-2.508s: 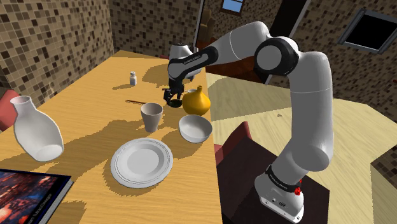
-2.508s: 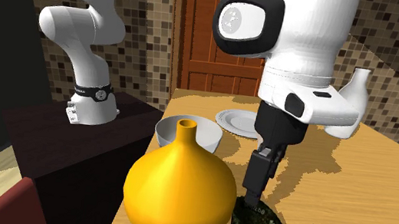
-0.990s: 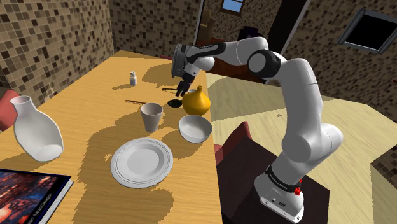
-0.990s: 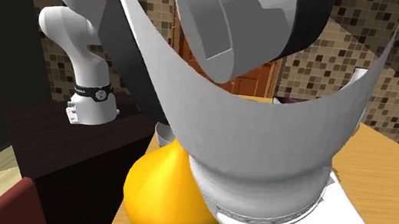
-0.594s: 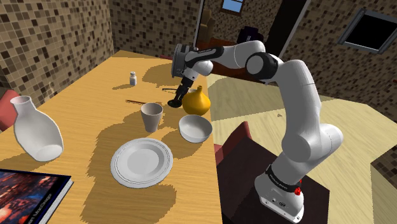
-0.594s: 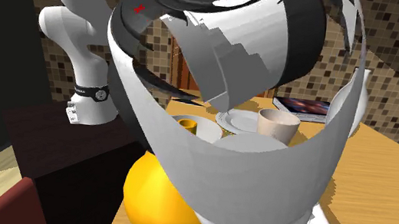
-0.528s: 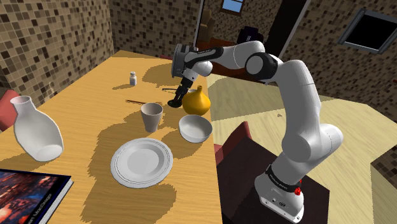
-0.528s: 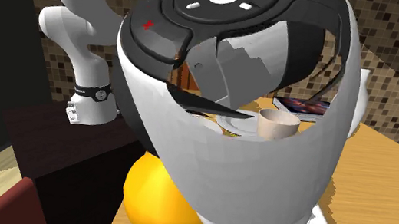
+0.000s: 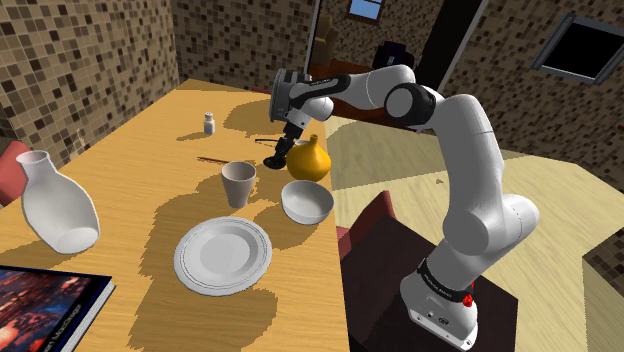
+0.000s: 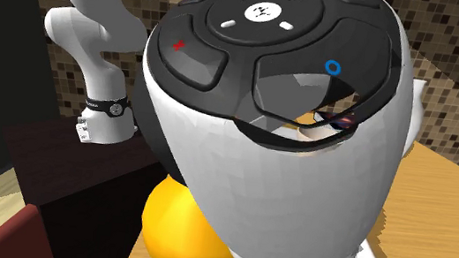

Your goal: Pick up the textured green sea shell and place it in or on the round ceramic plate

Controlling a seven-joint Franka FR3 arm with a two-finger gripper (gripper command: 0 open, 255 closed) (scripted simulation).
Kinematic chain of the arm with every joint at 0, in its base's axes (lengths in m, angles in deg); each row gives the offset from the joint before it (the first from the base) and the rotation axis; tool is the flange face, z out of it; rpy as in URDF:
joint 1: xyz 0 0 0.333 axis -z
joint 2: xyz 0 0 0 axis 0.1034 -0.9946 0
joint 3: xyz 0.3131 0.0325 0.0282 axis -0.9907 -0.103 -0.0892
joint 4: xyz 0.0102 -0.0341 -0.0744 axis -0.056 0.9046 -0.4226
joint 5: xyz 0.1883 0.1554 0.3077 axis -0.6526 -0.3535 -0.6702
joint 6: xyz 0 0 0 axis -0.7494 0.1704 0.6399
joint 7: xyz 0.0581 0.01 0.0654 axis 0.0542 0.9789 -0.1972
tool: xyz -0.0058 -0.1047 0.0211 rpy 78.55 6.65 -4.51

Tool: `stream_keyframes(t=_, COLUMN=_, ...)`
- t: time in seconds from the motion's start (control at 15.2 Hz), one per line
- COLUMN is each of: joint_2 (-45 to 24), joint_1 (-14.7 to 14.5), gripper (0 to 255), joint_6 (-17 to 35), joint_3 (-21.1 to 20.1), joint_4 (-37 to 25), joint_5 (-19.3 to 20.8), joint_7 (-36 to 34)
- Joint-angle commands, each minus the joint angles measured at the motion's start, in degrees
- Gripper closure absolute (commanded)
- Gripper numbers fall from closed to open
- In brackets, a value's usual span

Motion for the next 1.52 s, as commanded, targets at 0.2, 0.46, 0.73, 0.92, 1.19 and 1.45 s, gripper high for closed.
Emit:
stream_keyframes(t=0.2, joint_2=0.0, joint_1=0.0, gripper=255, joint_6=0.0, joint_3=0.0, joint_4=0.0, joint_5=0.0, joint_7=0.0)
stream_keyframes(t=0.46, joint_2=0.0, joint_1=0.0, gripper=255, joint_6=0.0, joint_3=0.0, joint_4=0.0, joint_5=0.0, joint_7=0.0)
stream_keyframes(t=0.73, joint_2=1.4, joint_1=0.1, gripper=255, joint_6=-1.2, joint_3=-0.1, joint_4=0.1, joint_5=0.0, joint_7=-0.5)
stream_keyframes(t=0.92, joint_2=2.8, joint_1=0.2, gripper=255, joint_6=-2.4, joint_3=-0.1, joint_4=0.1, joint_5=0.0, joint_7=-1.1)
stream_keyframes(t=1.19, joint_2=4.4, joint_1=0.4, gripper=255, joint_6=-4.2, joint_3=-0.2, joint_4=-0.2, joint_5=0.0, joint_7=-1.9)
stream_keyframes(t=1.45, joint_2=5.9, joint_1=0.5, gripper=255, joint_6=-6.1, joint_3=-0.3, joint_4=-0.7, joint_5=0.0, joint_7=-2.7)
